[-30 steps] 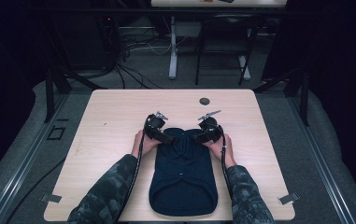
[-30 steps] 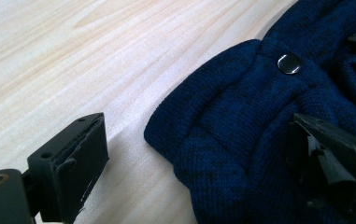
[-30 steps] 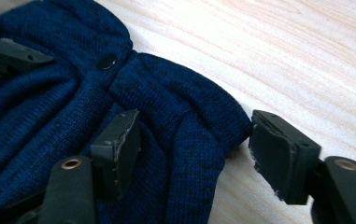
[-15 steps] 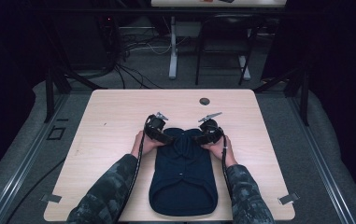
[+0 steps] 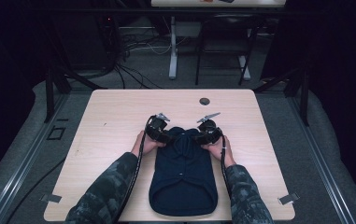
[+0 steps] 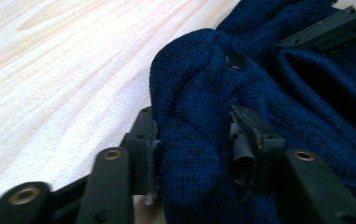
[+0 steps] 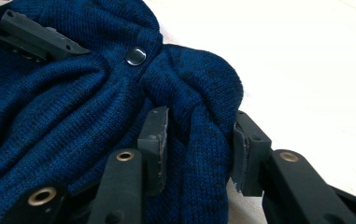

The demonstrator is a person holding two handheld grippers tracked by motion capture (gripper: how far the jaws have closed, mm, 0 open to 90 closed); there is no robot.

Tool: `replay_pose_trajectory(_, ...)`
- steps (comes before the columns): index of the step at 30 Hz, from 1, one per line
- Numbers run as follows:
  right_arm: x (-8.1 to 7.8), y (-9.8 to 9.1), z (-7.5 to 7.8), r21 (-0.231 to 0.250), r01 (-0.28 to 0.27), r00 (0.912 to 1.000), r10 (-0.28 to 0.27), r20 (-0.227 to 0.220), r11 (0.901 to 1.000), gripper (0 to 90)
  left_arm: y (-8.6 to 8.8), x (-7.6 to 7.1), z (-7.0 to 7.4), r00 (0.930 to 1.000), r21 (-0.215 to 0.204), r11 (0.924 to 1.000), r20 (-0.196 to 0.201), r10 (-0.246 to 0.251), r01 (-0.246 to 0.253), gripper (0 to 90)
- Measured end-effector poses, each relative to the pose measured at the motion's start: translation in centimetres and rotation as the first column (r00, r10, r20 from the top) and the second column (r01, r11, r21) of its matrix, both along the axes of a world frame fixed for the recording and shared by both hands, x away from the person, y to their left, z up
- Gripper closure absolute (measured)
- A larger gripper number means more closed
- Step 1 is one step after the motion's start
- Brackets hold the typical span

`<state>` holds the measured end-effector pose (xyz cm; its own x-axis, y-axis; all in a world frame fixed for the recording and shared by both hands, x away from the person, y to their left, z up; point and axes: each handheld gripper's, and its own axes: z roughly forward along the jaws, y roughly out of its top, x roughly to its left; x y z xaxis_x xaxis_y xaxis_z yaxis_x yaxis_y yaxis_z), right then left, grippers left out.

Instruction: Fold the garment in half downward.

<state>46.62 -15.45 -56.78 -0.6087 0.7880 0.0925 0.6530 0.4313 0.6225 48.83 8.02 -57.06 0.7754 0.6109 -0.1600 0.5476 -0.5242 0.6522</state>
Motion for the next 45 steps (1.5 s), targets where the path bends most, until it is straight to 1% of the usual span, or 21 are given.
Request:
replay_pose_trajectory(2,0.0,0.1,0.0,-0.006,-0.008,0.9999,0.008,0.008,1.0,62.2,0.0,0.0,0.0,1.0,-0.002,1.0,0.0,-0.007,0.007,59.8)
replay_pose_trajectory(3,-0.2,0.4,0.2,-0.04,-0.008,0.9996,0.009,0.026,0.9992,63.6,0.0,-0.1,0.1,0.9999,0.002,0.9999,0.004,-0.011,0.011,61.3)
replay_pose_trajectory(4,-0.2,0.4,0.2,-0.04,-0.008,0.9996,0.009,0.026,0.9992,63.6,-0.1,-0.1,0.2,0.9999,0.01,0.9999,0.01,-0.014,0.014,61.3)
replay_pose_trajectory(5,-0.3,0.5,0.2,-0.051,-0.01,0.9989,0.012,0.046,0.9986,64.0,-0.2,-0.1,0.3,0.9996,0.022,0.9996,0.02,-0.021,0.02,61.8)
replay_pose_trajectory(6,-0.8,1.0,0.3,-0.092,-0.016,0.9956,0.024,0.09,0.9957,64.9,-0.3,-0.2,0.4,0.9993,0.032,0.9992,0.027,-0.025,0.025,63.0)
replay_pose_trajectory(10,-1.0,1.0,0.4,-0.1,-0.014,0.9937,0.025,0.109,0.9949,65.6,-0.5,-0.5,0.9,0.9978,0.061,0.9974,0.051,-0.042,0.039,63.6)
replay_pose_trajectory(11,-1.0,1.0,0.4,-0.085,-0.008,0.9935,0.018,0.113,0.9963,65.7,-0.5,-0.6,1.1,0.9976,0.062,0.9974,0.057,-0.04,0.036,63.6)
replay_pose_trajectory(14,-1.2,0.8,0.8,-0.073,-0.014,0.9922,0.023,0.123,0.9973,66.2,-0.5,-0.8,1.5,0.9969,0.06,0.9974,0.066,-0.044,0.04,63.5)
replay_pose_trajectory(16,-1.4,0.7,1.2,-0.07,-0.015,0.9896,0.025,0.142,0.9974,66.4,-0.5,-1.0,1.8,0.9956,0.061,0.9975,0.084,-0.041,0.036,63.3)
replay_pose_trajectory(18,-1.6,0.6,1.6,-0.079,-0.017,0.9868,0.03,0.159,0.9967,66.5,-0.4,-1.1,2.3,0.9952,0.056,0.9975,0.086,-0.048,0.043,63.2)
replay_pose_trajectory(21,-2.1,0.6,2.2,-0.076,-0.019,0.9801,0.033,0.196,0.9969,66.7,-0.2,-1.4,2.9,0.9931,0.053,0.9975,0.105,-0.051,0.046,62.9)
replay_pose_trajectory(23,-2.4,0.6,2.7,-0.071,-0.025,0.9719,0.041,0.232,0.9972,66.9,0.0,-1.5,3.3,0.9924,0.046,0.9978,0.111,-0.052,0.048,62.9)
replay_pose_trajectory(28,-3.2,0.6,3.8,-0.063,-0.036,0.9551,0.053,0.292,0.9974,67.0,0.5,-1.8,4.3,0.9925,0.04,0.9979,0.109,-0.055,0.051,62.5)
replay_pose_trajectory(33,-3.8,0.7,4.7,-0.072,-0.051,0.9445,0.071,0.321,0.9961,67.0,0.5,-2.2,5.3,0.9917,0.053,0.9968,0.111,-0.065,0.059,61.8)
replay_pose_trajectory(37,-4.2,0.6,5.3,-0.066,-0.053,0.9374,0.072,0.341,0.9964,67.1,0.6,-2.6,5.9,0.9894,0.044,0.9966,0.124,-0.075,0.07,62.2)
replay_pose_trajectory(38,-4.2,0.6,5.3,-0.061,-0.054,0.9378,0.071,0.34,0.9967,67.1,0.6,-2.6,6.0,0.9883,0.044,0.9962,0.129,-0.08,0.075,62.8)
replay_pose_trajectory(40,-4.3,0.4,5.5,-0.075,-0.059,0.9381,0.081,0.337,0.9955,67.1,0.5,-2.8,6.2,0.9853,0.045,0.9953,0.144,-0.092,0.086,63.6)
replay_pose_trajectory(42,-4.3,0.3,5.5,-0.054,-0.054,0.9366,0.07,0.343,0.997,67.1,0.5,-2.9,6.4,0.9824,0.04,0.9951,0.161,-0.095,0.09,64.5)
replay_pose_trajectory(43,-4.3,0.1,5.6,-0.06,-0.057,0.9387,0.074,0.337,0.9965,67.0,0.4,-3.0,6.5,0.9801,0.04,0.9947,0.172,-0.1,0.094,64.9)
replay_pose_trajectory(44,-4.3,0.0,5.7,-0.049,-0.055,0.9427,0.068,0.327,0.9973,66.9,0.3,-3.1,6.6,0.9784,0.04,0.995,0.182,-0.098,0.092,65.3)
replay_pose_trajectory(45,-4.3,-0.1,5.8,-0.047,-0.057,0.9413,0.069,0.33,0.9973,66.7,0.3,-3.3,6.9,0.9751,0.045,0.9941,0.195,-0.105,0.098,65.5)
